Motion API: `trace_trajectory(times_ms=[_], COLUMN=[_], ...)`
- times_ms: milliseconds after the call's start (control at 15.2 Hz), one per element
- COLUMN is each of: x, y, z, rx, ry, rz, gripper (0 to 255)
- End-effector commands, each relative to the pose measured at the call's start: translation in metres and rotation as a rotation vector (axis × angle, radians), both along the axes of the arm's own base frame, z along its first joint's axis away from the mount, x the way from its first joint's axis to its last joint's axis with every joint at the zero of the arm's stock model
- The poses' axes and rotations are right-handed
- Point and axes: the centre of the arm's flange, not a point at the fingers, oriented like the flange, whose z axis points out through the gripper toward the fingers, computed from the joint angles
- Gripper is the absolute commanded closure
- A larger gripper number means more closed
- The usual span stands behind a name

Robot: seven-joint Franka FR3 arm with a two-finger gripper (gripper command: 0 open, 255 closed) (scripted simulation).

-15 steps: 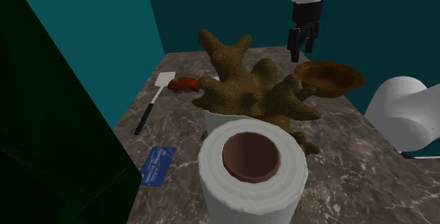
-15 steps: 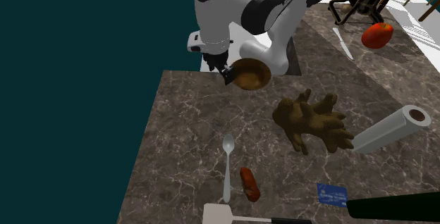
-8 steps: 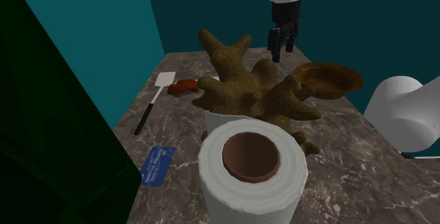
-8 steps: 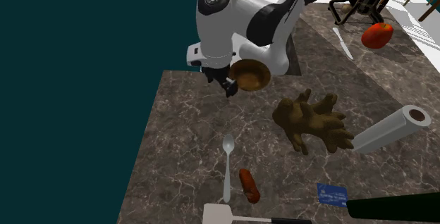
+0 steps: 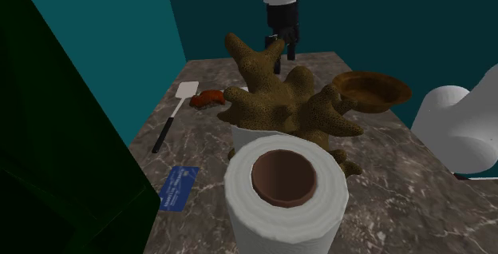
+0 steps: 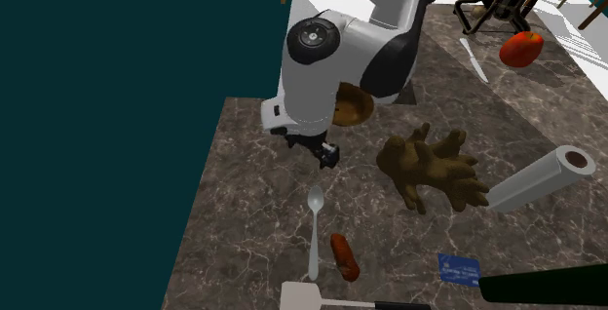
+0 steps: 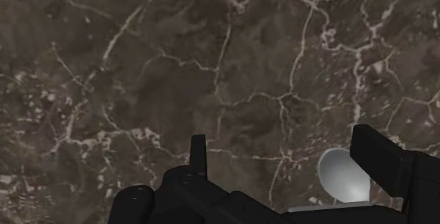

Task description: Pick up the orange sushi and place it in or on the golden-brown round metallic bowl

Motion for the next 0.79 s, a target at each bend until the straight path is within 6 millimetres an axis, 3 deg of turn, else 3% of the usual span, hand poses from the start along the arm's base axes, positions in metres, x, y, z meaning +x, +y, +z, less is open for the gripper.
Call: trace_trajectory(times_ms=[0,726], x=[0.015,0.077], y=[0.022,0.153], z=[0.001,0.012], rx=[-0.005,-0.036], ry=[-0.008,-0.05], rz=[0.036,0.226], gripper=[0,0])
